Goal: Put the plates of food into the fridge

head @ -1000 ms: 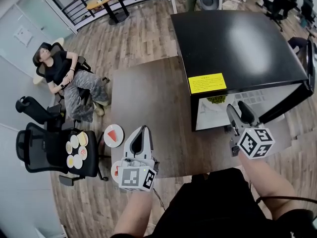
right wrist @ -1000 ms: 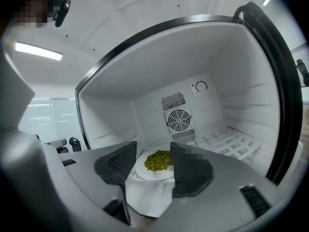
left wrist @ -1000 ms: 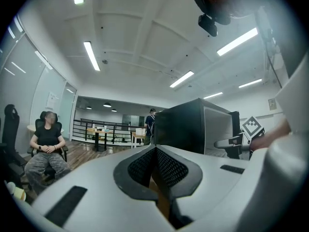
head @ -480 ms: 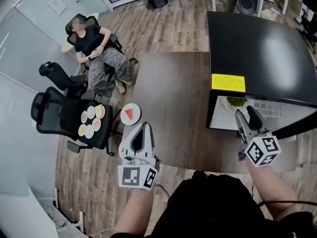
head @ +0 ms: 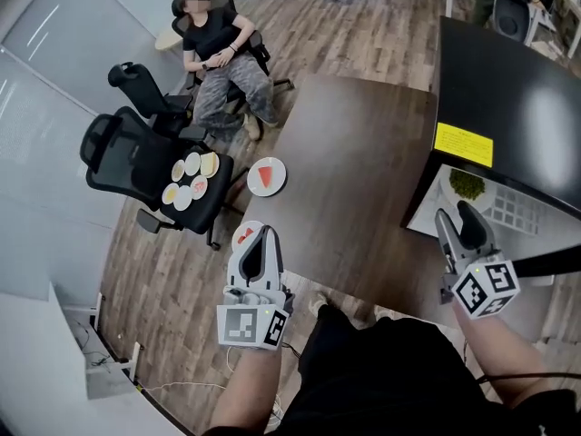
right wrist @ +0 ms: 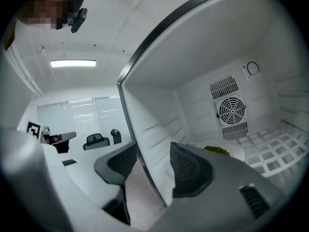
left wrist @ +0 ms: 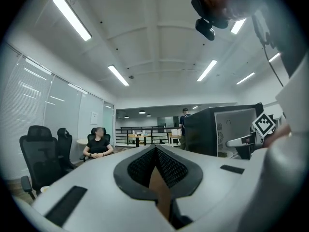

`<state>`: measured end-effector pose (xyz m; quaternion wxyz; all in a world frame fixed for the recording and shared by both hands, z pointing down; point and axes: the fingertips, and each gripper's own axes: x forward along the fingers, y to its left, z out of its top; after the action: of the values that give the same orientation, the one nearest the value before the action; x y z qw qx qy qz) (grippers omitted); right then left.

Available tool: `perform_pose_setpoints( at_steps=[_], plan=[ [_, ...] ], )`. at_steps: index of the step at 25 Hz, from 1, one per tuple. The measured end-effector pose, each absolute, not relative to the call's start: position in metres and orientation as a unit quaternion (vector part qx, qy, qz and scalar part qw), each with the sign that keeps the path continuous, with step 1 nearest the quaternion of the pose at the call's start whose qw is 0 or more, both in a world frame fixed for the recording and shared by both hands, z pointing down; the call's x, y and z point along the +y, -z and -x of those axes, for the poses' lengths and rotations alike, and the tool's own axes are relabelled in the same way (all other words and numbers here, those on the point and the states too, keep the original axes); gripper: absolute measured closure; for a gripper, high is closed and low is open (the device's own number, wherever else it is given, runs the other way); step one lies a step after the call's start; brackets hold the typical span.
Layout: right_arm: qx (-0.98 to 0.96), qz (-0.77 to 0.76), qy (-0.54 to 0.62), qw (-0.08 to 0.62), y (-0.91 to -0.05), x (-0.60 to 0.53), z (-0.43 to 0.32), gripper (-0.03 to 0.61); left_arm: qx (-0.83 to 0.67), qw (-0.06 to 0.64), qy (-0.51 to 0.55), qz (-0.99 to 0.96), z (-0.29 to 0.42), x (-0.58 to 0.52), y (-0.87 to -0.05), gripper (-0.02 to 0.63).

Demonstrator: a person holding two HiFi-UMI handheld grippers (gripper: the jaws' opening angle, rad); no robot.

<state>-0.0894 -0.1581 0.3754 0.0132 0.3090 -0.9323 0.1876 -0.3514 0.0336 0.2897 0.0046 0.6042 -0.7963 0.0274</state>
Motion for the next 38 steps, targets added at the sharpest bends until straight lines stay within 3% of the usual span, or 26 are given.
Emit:
perform_pose_setpoints(
  at_steps=[12,26,38],
  plan=[
    [-0.953,-0.276,-0.124,0.024,-0.352,-0.095,0.142,0.353,-0.797,0.004,-0.020,-0.603,0.395,0.071,-0.305,0.607],
    [-0.972,-0.182,-0.138,0.053,-0.372,-0.022,0.310,0.353,-0.838,0.024,-0.020,-0.545,0.524,0.161,-0.321,0.607],
    [-0.986,-0.109,-0.109,0.055,-0.367,0.029,0.454,0.353,-0.845,0.092,-0.008,-0.527,0.616,0.225,-0.393,0.607]
  ],
)
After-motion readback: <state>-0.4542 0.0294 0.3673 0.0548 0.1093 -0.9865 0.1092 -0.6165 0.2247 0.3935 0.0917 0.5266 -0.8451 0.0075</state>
